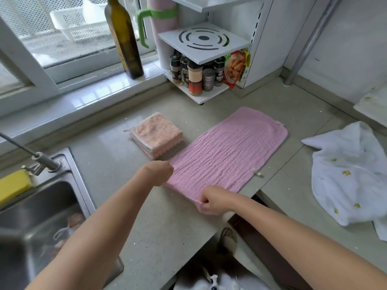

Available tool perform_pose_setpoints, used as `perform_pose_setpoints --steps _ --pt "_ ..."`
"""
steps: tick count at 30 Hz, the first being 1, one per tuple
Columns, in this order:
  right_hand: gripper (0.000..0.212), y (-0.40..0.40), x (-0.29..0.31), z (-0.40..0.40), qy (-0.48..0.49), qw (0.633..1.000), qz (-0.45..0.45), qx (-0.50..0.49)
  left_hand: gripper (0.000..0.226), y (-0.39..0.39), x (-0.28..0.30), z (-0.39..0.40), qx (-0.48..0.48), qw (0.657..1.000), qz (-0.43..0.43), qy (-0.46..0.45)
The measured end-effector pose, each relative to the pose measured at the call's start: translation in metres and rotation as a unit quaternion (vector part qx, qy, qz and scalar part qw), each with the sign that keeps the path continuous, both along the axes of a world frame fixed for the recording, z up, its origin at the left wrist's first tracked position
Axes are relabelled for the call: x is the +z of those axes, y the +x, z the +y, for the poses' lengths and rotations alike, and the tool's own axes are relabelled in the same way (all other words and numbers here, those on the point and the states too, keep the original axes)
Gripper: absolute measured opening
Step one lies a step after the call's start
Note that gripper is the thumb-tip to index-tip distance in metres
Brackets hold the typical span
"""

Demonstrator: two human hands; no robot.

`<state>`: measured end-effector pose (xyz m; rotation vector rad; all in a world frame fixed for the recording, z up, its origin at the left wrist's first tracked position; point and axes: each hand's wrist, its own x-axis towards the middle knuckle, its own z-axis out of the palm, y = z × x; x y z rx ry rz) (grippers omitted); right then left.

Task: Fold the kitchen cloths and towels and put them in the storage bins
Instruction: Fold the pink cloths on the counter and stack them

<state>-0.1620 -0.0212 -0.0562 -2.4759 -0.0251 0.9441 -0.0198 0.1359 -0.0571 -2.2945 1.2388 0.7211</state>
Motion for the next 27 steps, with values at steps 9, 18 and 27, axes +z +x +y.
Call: perform_pose_setpoints --steps 9,18,27 --pt "0.039 0.016 0.038 -0.057 0.178 0.977 0.075 -0.088 0.027 0.043 0.017 -0.072 0.005 1.0 0.019 0.007" --pt "0.048 0.038 0.012 -0.204 0.127 0.908 -0.171 -0.361 0.01 0.092 0.02 -0.203 0.045 0.986 -0.009 -0.16" --pt "0.028 0.054 -0.035 -0.292 0.061 0.867 -0.166 -0.466 0.027 0.117 -0.007 -0.322 -0.034 0.992 -0.027 -0.12"
